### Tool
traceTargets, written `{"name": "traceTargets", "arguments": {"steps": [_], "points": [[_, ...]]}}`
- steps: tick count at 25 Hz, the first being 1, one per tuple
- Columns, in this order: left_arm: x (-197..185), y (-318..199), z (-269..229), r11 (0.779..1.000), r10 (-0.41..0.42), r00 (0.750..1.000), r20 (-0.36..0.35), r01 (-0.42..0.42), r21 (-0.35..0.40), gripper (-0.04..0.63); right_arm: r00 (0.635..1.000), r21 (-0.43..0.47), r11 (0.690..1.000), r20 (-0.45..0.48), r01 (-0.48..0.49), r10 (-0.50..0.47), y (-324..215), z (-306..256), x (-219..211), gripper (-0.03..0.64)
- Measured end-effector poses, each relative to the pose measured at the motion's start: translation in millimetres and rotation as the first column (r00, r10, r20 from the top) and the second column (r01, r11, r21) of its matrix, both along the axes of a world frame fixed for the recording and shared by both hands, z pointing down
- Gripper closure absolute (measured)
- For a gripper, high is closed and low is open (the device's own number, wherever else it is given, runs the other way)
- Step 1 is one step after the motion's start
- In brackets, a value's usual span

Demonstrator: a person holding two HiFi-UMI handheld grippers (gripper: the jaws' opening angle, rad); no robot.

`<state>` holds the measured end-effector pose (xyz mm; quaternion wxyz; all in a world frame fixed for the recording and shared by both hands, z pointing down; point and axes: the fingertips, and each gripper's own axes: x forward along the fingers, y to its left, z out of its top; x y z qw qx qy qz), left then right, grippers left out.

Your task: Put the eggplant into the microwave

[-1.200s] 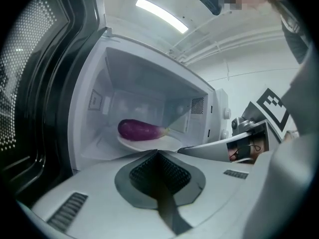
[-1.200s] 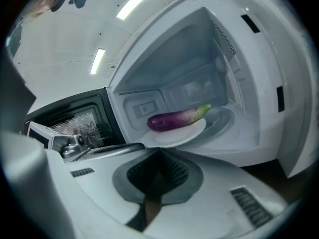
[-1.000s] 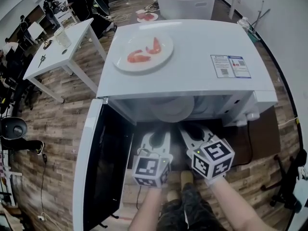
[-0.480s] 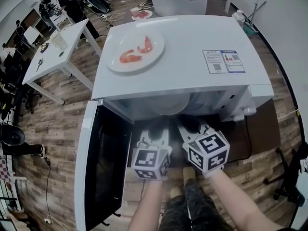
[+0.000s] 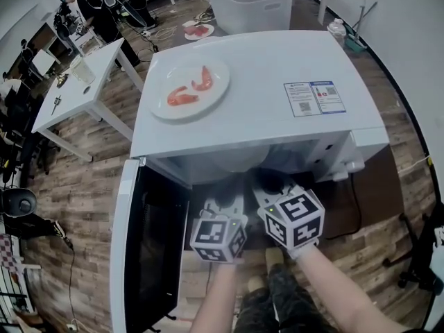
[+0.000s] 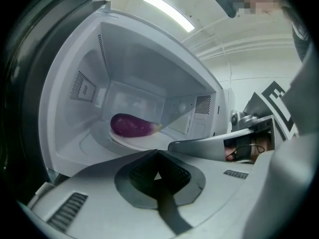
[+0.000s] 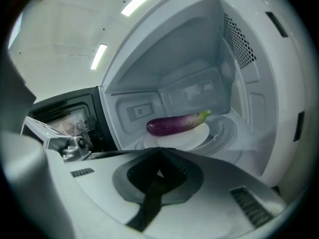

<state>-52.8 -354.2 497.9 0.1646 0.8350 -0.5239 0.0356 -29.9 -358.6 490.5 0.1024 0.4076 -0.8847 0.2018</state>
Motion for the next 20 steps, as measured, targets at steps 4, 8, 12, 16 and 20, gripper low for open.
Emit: {"name": "traceTargets", "arguments": {"steps": [4, 8, 12, 16, 20], "points": [[2.9, -1.1, -0.4, 1.000, 0.011, 1.000, -0.023, -0.011, -0.005, 0.595, 1.000, -0.008, 1.000, -0.009, -0.005, 0.005, -3.4, 2.5, -1.5, 0.612], [0.6, -1.1, -0.1, 1.000, 0.009, 1.000, -0.029, -0.009, -0.004, 0.595, 1.000, -0.005, 1.000, -0.006, -0.008, 0.008, -6.6, 1.2, -4.1, 0.612], [-1.6, 1.6, 4.2, 1.000, 0.005, 1.000, -0.022, -0.006, -0.016, 0.595, 1.000, -0.013, 1.000, -0.004, -0.021, 0.021, -11.0, 1.1, -5.1, 0.612], [-4.6, 5.4, 6.2, 1.000, 0.002, 1.000, -0.023, -0.003, -0.019, 0.595, 1.000, -0.021, 0.999, 0.001, -0.029, 0.029, -15.3, 1.2, -5.4, 0.612], [-6.8, 7.0, 5.5, 1.000, -0.002, 1.000, -0.031, 0.001, -0.015, 0.595, 0.999, -0.027, 0.999, 0.006, -0.035, 0.035, -19.0, 1.7, -5.4, 0.612]]}}
